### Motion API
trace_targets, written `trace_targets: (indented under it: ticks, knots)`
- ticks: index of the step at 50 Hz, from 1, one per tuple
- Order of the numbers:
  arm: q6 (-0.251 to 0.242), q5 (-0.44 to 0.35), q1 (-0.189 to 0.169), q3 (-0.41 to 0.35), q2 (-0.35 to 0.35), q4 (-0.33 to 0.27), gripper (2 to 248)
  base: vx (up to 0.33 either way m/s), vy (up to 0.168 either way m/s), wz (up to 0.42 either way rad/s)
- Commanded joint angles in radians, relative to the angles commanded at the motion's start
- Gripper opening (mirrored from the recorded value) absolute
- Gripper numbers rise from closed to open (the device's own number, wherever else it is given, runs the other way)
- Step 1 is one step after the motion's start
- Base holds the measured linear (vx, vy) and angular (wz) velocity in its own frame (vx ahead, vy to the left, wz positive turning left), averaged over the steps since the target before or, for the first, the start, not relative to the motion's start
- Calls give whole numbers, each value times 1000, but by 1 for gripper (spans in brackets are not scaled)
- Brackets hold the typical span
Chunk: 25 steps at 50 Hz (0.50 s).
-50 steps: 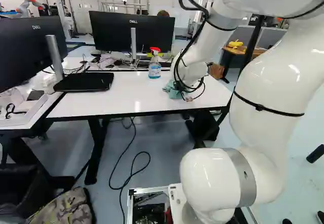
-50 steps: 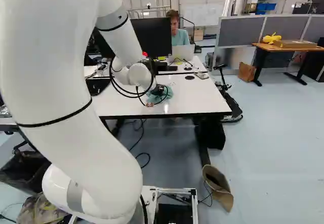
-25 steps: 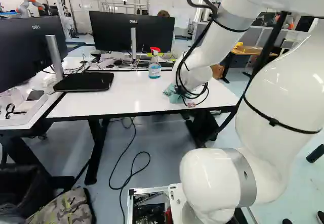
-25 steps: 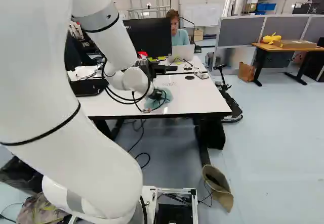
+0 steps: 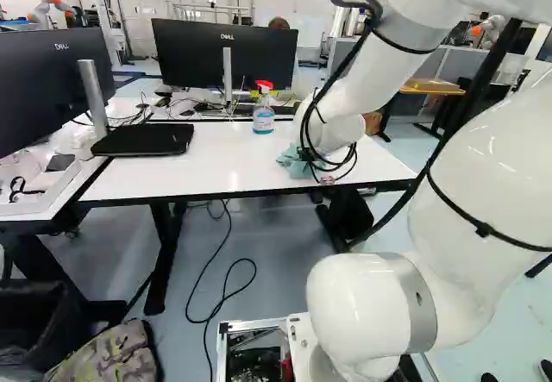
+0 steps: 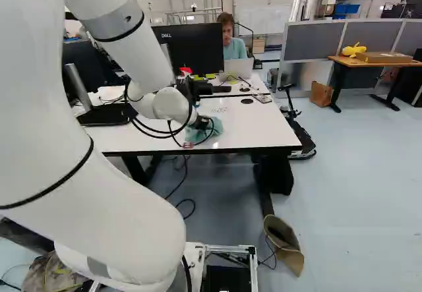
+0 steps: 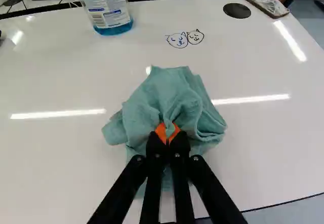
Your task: Clean the table with the green towel
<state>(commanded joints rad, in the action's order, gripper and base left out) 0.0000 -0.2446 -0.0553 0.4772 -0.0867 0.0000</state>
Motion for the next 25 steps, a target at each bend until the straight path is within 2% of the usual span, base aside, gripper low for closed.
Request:
trace_targets:
  ticks: [25]
  knots:
    - [0,0,84,43,16,0,26,0,0,0]
